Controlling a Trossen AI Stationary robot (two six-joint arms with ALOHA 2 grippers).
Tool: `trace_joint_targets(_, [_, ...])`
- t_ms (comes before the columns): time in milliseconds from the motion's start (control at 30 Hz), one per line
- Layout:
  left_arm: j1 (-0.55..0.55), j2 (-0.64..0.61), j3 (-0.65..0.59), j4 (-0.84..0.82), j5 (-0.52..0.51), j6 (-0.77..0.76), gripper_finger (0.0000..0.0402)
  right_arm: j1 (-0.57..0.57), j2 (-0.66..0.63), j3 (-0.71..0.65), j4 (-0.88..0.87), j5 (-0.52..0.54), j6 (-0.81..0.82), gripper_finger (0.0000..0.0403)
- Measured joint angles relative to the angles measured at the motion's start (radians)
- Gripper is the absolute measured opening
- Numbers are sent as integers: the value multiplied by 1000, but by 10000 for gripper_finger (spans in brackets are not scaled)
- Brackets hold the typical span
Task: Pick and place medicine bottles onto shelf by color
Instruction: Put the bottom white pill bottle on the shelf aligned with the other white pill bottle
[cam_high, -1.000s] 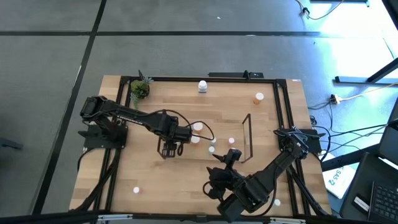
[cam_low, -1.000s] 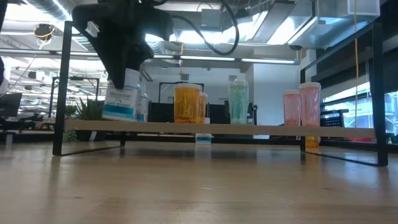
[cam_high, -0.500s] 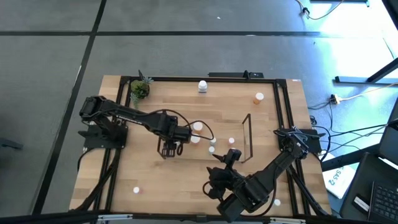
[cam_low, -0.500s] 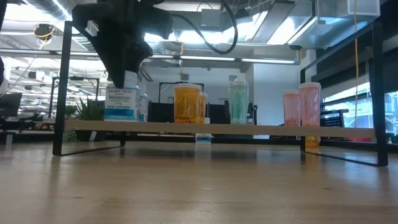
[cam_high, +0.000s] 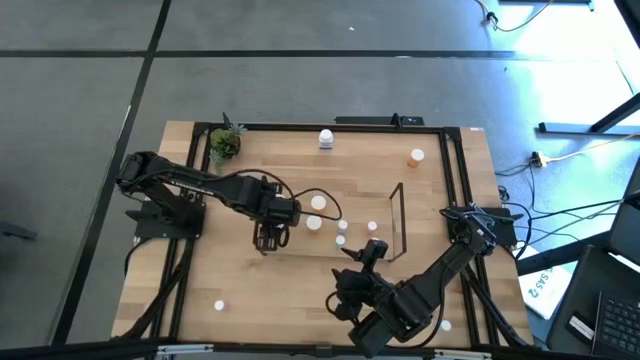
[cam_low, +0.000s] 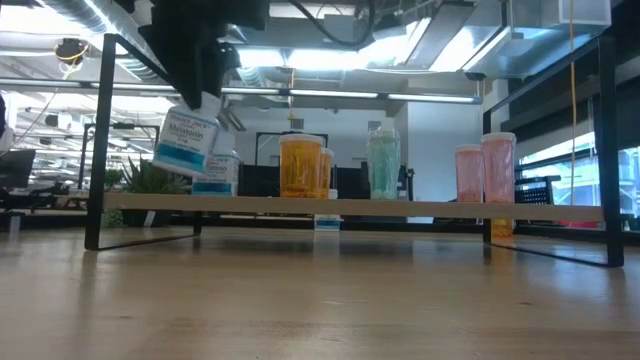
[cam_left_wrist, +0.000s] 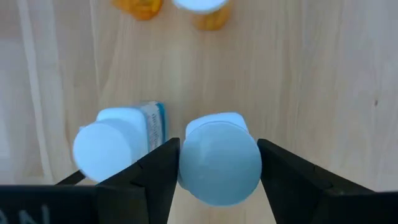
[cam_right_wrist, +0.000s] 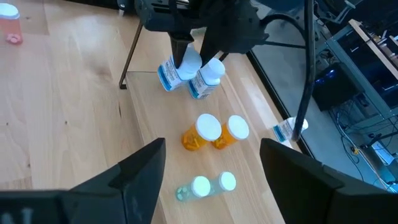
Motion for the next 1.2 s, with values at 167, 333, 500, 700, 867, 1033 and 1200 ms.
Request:
trace_joint_targets(167, [-2, 4, -1, 1, 0, 8, 205, 0, 0, 0, 0, 0, 19, 264])
trace_joint_targets(333, [-1, 10, -1, 6, -20, 8, 205, 0, 0, 0, 0, 0, 23, 264])
trace_joint_targets(500, [-1, 10, -1, 7, -26, 8, 205, 0, 0, 0, 0, 0, 23, 264])
trace_joint_targets(700, [-1, 10, -4, 21, -27, 17, 205, 0, 0, 0, 0, 0, 23, 264])
trace_joint_targets(867, [-1, 10, -56, 34, -27, 11, 205, 0, 0, 0, 0, 0, 23, 264])
trace_joint_targets(1033, [-1, 10, -84, 57, -27, 8, 205, 0, 0, 0, 0, 0, 22, 264])
trace_joint_targets(1200, [-1, 10, -84, 76, -27, 20, 205, 0, 0, 0, 0, 0, 21, 264])
